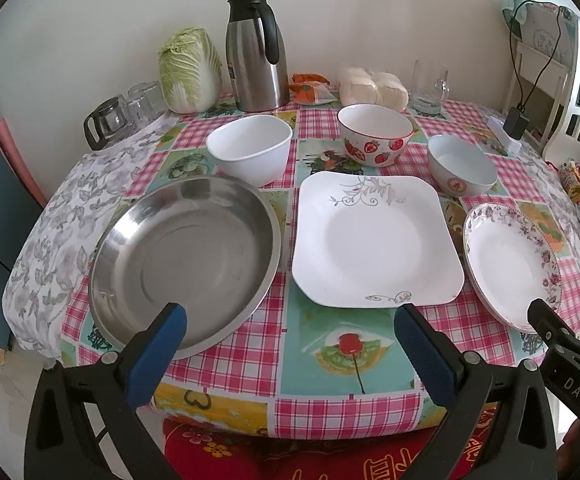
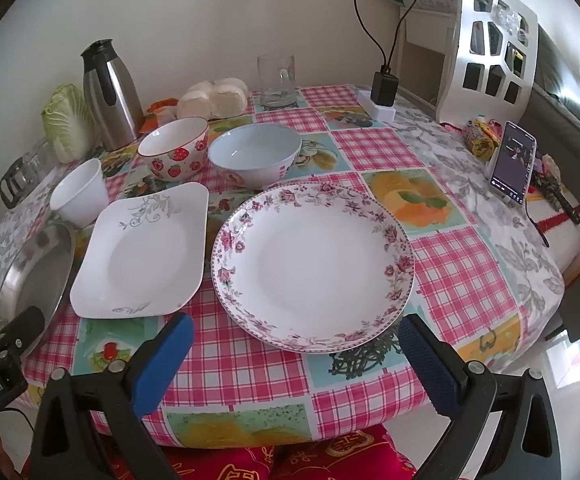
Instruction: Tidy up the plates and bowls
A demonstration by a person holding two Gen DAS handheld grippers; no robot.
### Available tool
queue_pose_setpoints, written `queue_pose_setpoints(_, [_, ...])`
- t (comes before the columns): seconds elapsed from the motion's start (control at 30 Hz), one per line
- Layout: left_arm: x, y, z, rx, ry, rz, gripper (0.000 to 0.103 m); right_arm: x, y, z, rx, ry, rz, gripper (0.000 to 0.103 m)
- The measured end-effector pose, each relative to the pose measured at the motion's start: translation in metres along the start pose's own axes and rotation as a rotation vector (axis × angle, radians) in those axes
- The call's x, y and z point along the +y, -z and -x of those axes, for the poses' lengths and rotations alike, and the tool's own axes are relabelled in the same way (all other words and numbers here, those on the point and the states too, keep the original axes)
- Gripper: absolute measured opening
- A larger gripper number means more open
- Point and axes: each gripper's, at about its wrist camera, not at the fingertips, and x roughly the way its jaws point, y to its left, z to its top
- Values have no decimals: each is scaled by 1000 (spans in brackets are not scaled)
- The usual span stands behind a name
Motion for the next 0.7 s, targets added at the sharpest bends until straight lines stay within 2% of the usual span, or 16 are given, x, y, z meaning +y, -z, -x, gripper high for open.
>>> queue_pose_setpoints(0.7, [2, 0, 1, -3, 3, 6, 103, 1, -1, 1, -1, 8, 5, 103])
